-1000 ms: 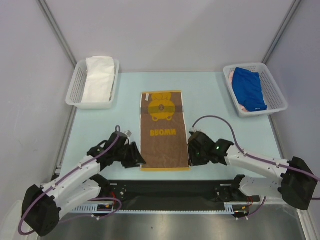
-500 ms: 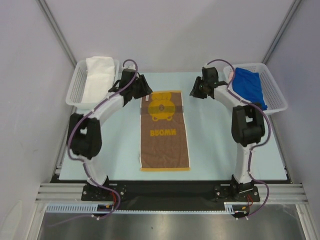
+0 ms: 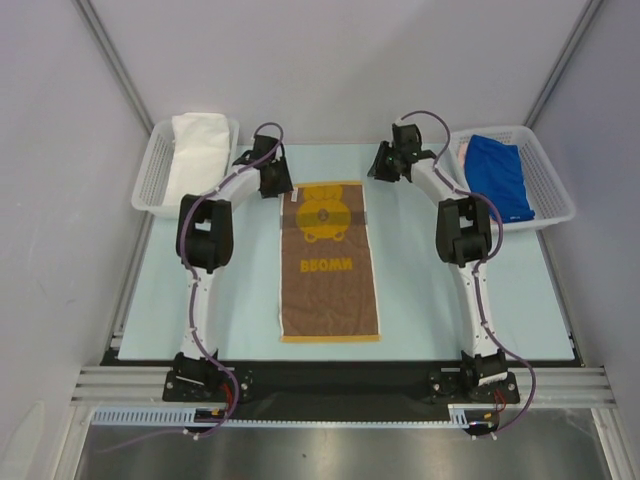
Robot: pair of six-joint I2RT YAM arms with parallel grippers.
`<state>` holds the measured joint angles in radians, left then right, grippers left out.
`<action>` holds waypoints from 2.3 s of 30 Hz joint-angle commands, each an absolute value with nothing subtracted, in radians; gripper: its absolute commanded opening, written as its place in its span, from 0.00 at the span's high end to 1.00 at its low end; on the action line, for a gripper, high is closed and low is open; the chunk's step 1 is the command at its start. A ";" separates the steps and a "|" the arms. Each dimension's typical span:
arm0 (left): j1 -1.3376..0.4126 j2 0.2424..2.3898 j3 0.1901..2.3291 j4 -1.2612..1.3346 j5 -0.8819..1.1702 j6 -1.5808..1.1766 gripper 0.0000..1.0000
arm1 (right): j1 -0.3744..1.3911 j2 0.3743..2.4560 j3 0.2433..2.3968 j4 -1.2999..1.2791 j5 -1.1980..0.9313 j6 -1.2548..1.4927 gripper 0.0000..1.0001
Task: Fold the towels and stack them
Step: Fold the towel
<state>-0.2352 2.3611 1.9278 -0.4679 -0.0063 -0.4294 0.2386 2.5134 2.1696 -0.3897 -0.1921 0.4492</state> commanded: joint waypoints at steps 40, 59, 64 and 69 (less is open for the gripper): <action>-0.219 2.425 1.994 -0.425 0.017 -0.413 0.65 | 0.397 2.632 2.349 -0.509 0.104 0.279 0.76; -0.177 2.257 1.835 0.092 0.221 -0.477 0.97 | 0.316 2.450 2.240 -0.246 0.124 0.238 1.00; -0.158 2.235 1.836 0.198 0.302 -0.515 0.99 | 0.293 2.398 2.205 -0.196 0.098 0.239 1.00; -0.153 2.169 1.764 0.270 0.316 -0.529 0.99 | 0.290 2.314 2.123 -0.129 0.075 0.242 1.00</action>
